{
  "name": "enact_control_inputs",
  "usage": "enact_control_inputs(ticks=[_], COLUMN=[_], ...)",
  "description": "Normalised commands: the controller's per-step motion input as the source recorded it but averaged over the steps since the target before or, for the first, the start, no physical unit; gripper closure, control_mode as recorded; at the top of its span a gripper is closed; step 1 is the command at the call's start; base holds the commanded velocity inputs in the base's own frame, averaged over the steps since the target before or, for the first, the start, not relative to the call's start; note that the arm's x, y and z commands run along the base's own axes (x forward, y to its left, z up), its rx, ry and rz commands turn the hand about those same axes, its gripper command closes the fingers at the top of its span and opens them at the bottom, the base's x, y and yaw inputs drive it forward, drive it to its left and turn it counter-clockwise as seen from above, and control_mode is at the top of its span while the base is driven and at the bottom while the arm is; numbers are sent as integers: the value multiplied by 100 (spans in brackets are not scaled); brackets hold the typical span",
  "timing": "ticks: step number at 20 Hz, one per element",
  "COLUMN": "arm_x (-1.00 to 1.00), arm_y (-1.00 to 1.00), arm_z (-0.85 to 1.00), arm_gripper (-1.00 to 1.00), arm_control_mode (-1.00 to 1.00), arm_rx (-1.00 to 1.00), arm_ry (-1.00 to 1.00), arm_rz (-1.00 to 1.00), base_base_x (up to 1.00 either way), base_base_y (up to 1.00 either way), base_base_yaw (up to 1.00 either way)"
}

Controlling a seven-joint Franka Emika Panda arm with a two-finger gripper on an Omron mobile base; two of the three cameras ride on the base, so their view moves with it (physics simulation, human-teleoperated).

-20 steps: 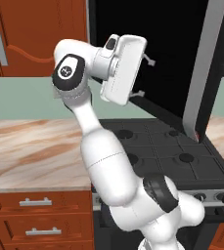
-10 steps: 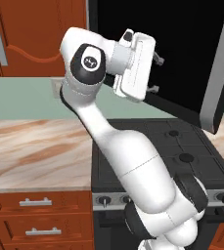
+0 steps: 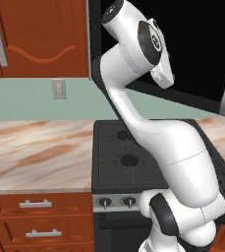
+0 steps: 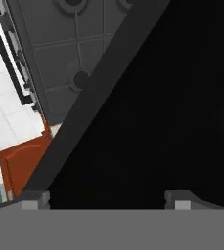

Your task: Transport the steak from the fridge to the microwave and turn on the microwave.

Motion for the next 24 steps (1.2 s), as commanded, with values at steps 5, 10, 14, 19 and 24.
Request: enact_control_inputs(ticks=[5, 10, 14, 19, 24], arm_x=[99, 96, 99, 97, 84], arm_y=[-56, -34, -18, -7, 0], arm_z=[-20, -17, -11, -1, 0], arm_gripper=[-100, -100, -100, -100, -100], arm_control_mode=[-100, -100, -100, -100, -100], arm_rx=[19, 13, 9, 9, 7], arm_ry=[4, 1, 0, 0, -1], arm_rz=[48, 43, 37, 31, 26], base_base_x=[0, 0, 0, 0, 0], base_base_y=[0, 0, 0, 0, 0], base_base_yaw=[0, 0, 0, 0, 0])
